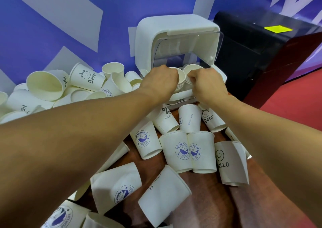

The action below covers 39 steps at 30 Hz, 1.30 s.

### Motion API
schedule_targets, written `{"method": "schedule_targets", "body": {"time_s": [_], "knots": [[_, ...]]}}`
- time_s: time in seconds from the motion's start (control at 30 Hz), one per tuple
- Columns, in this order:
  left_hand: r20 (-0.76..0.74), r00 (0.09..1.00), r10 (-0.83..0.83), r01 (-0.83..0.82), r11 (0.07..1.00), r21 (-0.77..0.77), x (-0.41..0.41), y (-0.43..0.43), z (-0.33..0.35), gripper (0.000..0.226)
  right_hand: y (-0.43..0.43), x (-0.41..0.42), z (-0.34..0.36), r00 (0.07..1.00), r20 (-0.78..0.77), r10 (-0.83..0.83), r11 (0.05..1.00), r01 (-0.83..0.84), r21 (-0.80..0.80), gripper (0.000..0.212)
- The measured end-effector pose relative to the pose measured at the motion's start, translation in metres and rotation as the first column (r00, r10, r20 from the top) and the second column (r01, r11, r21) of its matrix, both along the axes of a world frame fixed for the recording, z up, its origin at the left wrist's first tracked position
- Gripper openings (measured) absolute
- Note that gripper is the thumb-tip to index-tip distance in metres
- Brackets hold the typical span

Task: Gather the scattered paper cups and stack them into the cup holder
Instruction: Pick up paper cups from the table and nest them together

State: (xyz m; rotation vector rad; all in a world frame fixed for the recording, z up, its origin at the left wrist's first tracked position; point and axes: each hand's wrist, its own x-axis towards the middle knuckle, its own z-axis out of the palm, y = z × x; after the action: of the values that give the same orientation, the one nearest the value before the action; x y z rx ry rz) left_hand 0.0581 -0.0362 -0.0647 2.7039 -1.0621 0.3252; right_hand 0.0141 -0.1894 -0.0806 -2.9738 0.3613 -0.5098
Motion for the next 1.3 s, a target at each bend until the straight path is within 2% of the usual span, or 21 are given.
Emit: {"method": "schedule_targets", "body": {"time_s": [0.17,0.27,0.4,0.6,0.8,1.0,1.17,1.3], "knots": [[0.016,1.000,-0.006,0.007,0.999,-0.034,-0.006,0.011,-0.005,0.045,0.009,-0.008,0.014,0.992,0.123,-0.029,1.000,0.030,-0.005,0.031],[-0.013,1.000,0.000,-0.002,0.995,-0.100,-0.012,0.027,0.001,0.053,0.022,-0.017,0.031,0.990,0.143,0.004,1.000,-0.004,0.000,0.030],[0.005,1.000,0.002,-0.001,0.991,-0.131,-0.036,0.061,0.029,0.044,0.051,-0.035,0.053,0.981,0.178,0.071,0.997,-0.072,0.002,0.029],[0.036,0.995,0.097,-0.092,0.989,-0.115,-0.069,0.139,0.073,0.037,0.107,-0.065,0.092,0.959,0.204,0.197,0.980,-0.197,-0.021,0.012],[0.031,0.968,0.250,-0.244,0.960,-0.137,-0.094,0.217,0.112,0.033,0.169,-0.088,0.126,0.902,0.273,0.335,0.937,-0.349,0.001,0.030],[0.062,0.940,0.336,-0.324,0.934,-0.149,-0.129,0.285,0.136,0.030,0.228,-0.109,0.148,0.868,0.243,0.433,0.899,-0.435,-0.051,0.029],[0.017,0.936,0.352,-0.351,0.935,-0.043,-0.146,0.323,0.128,0.029,0.262,-0.114,0.146,0.853,0.183,0.489,0.872,-0.482,-0.086,0.030],[-0.078,0.939,0.334,-0.330,0.942,0.055,-0.146,0.335,0.109,0.030,0.272,-0.112,0.128,0.872,0.087,0.481,0.874,-0.469,-0.125,0.031]]}}
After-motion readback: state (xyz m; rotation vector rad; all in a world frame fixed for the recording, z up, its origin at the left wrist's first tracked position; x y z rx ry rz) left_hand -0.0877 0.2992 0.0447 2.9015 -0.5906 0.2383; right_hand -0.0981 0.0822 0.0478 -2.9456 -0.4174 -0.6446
